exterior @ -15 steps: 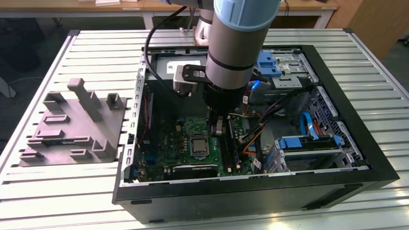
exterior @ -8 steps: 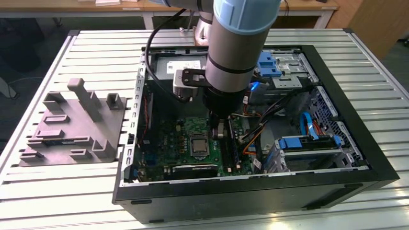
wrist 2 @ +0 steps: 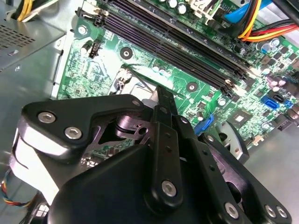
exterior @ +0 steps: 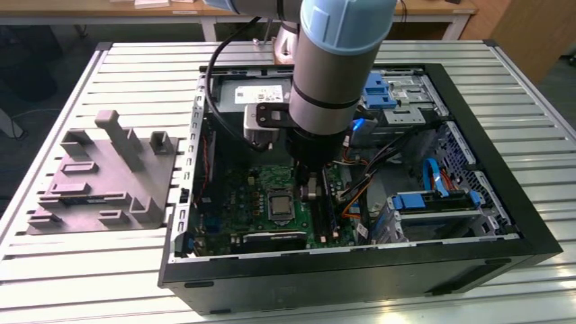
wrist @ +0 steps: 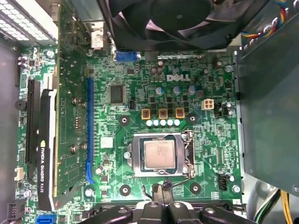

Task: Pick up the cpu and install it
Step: 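Install the first cpu locking lever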

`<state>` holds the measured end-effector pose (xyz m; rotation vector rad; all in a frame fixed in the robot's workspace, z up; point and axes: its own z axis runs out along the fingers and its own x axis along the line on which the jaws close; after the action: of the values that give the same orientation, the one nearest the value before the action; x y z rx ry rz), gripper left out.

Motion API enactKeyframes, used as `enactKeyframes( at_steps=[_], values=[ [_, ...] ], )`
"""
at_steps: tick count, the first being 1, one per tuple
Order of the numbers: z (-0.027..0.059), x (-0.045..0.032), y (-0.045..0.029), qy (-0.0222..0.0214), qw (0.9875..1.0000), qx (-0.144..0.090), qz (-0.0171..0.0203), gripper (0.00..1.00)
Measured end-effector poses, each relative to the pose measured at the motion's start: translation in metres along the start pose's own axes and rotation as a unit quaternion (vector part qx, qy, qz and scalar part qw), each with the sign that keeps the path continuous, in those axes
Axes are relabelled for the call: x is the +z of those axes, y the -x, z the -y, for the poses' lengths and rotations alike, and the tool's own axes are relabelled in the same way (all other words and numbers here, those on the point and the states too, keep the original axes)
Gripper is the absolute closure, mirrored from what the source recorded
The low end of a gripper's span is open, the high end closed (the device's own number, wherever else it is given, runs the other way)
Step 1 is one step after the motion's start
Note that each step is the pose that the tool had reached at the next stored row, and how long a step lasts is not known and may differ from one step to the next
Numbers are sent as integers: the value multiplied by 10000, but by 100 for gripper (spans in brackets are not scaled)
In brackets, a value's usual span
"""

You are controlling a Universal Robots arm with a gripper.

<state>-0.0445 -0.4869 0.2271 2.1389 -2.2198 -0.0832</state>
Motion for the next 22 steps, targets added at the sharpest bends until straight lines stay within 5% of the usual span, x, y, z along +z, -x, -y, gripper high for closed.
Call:
enactKeyframes(
  at_steps=[22],
  values=[
    [5,41,-53,-1,9999,-160,-13,89]
  ],
)
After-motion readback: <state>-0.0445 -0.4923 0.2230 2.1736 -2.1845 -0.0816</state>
